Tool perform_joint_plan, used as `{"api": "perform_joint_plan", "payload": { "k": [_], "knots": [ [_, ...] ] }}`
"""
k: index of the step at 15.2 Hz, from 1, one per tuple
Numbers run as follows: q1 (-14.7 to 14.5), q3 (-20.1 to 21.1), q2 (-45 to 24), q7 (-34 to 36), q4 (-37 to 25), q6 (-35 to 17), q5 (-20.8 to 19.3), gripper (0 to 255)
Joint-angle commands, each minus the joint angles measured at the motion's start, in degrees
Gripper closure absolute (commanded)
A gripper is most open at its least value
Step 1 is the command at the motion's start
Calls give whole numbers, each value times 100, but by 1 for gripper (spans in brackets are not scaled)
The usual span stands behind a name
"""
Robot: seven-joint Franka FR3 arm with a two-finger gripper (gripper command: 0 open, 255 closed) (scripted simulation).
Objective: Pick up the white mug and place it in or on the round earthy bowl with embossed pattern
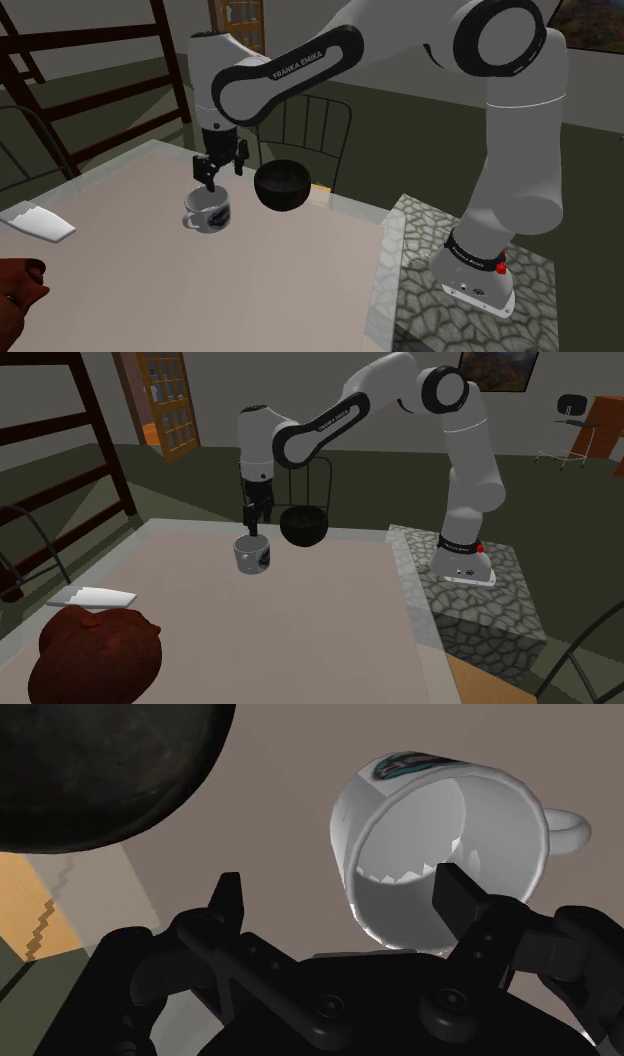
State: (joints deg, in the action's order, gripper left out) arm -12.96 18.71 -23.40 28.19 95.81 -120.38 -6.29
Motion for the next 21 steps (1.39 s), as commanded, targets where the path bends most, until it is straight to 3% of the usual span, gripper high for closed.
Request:
{"api": "perform_joint_plan", "payload": {
  "k": [1, 8, 15, 16, 21],
  "knots": [
    [-85, -8, -200, 88, -135, -34, -64, 0],
    [-124, -53, -437, 143, 34, -431, -152, 0],
    [-124, -53, -438, 143, 32, -430, -152, 0],
    [-124, -53, -438, 143, 32, -430, -152, 255],
    [-124, -54, -438, 143, 32, -430, -153, 255]
  ]
}}
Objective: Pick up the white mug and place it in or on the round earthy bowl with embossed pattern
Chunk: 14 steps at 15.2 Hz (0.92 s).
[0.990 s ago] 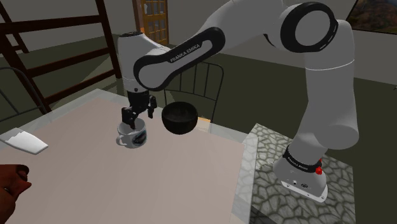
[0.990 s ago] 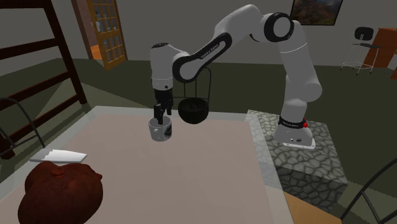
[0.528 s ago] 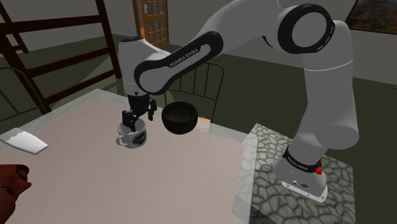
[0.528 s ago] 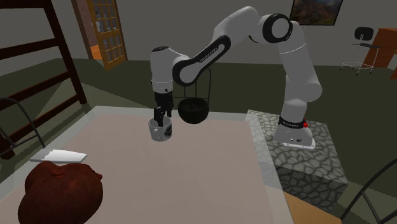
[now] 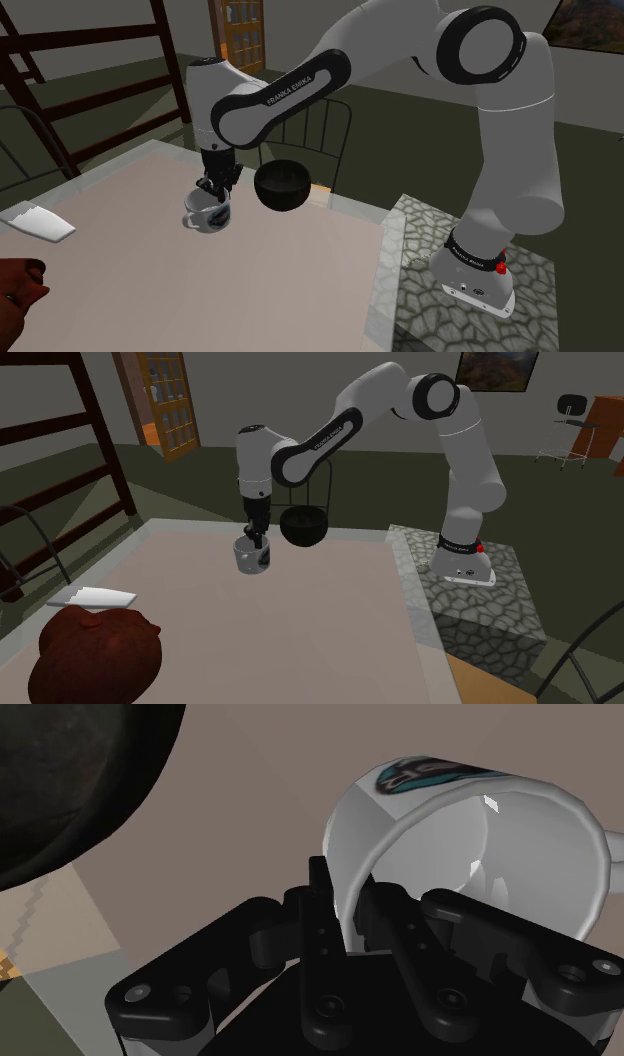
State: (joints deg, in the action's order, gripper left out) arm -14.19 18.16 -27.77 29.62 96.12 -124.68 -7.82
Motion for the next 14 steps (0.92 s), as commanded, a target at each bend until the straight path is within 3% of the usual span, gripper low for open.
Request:
{"api": "perform_joint_plan", "payload": {
  "k": [1, 14],
  "knots": [
    [-1, 1, -1, 0, 2, 0, 0, 255],
    [31, 65, 307, -60, -335, 631, 118, 255]
  ]
}}
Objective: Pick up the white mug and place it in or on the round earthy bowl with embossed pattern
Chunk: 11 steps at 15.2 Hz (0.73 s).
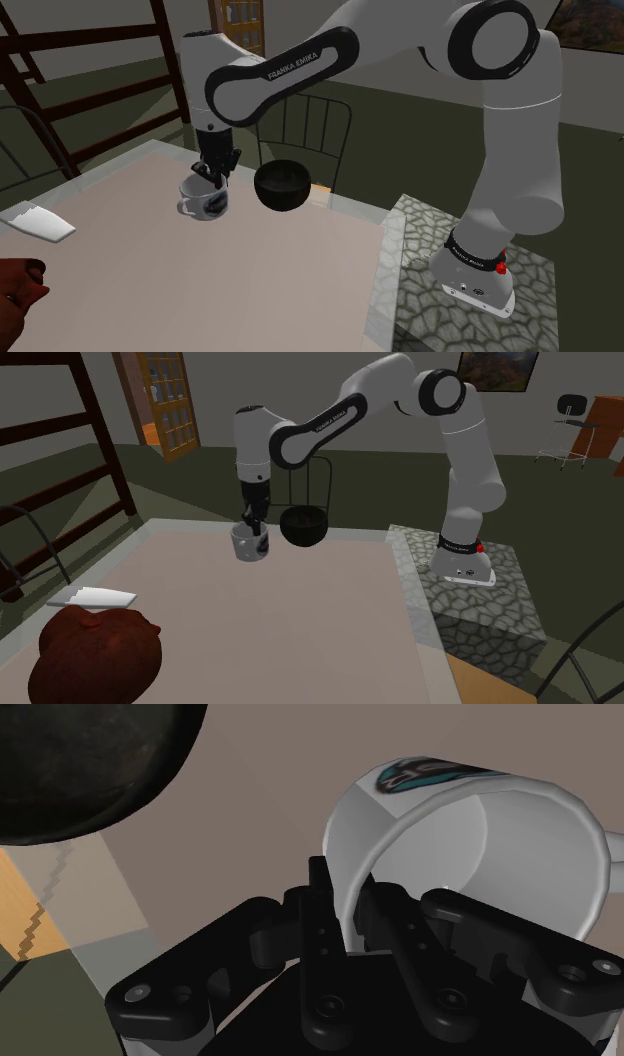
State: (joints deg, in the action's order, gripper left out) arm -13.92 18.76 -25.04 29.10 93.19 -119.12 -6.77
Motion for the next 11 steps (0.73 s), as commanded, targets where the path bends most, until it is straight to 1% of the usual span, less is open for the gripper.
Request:
{"api": "perform_joint_plan", "payload": {
  "k": [1, 11],
  "knots": [
    [7, 11, 59, -13, -84, 141, 23, 255],
    [8, 51, 249, -51, -588, 825, 101, 255]
  ]
}}
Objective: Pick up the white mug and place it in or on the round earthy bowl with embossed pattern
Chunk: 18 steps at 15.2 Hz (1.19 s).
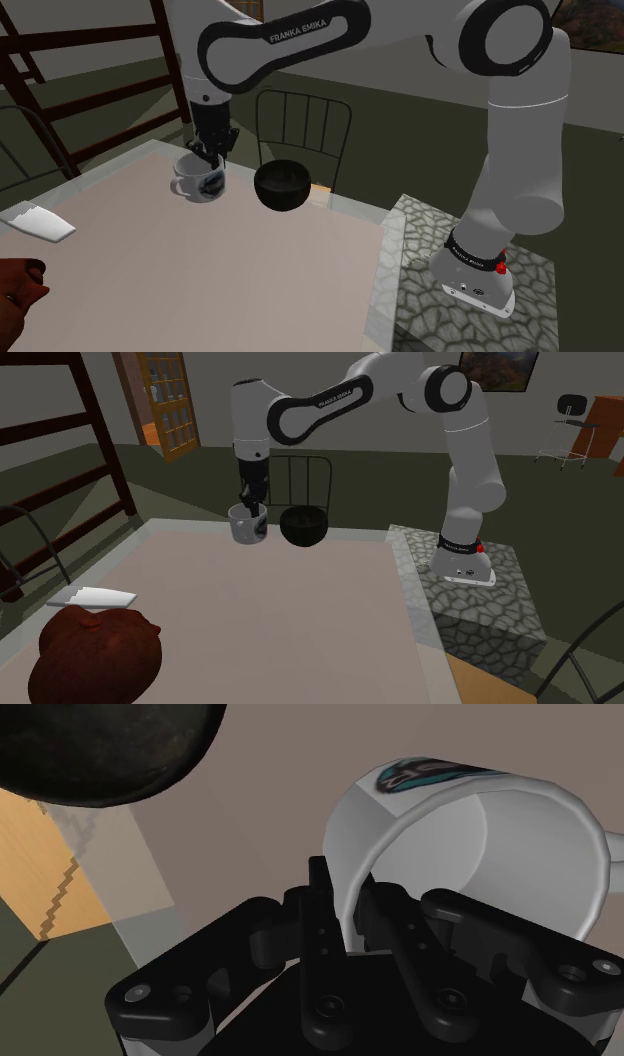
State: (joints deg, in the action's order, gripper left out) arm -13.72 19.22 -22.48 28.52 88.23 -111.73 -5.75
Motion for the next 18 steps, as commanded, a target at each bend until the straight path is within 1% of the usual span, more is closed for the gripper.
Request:
{"api": "perform_joint_plan", "payload": {
  "k": [1, 12, 15, 18],
  "knots": [
    [-14, 7, 6, 4, -151, 157, 4, 255],
    [-54, 31, 52, -9, -890, 938, 30, 255],
    [267, 12, 777, -304, 84, 659, 278, 255],
    [527, -58, 1439, -645, 904, 472, 521, 255]
  ]
}}
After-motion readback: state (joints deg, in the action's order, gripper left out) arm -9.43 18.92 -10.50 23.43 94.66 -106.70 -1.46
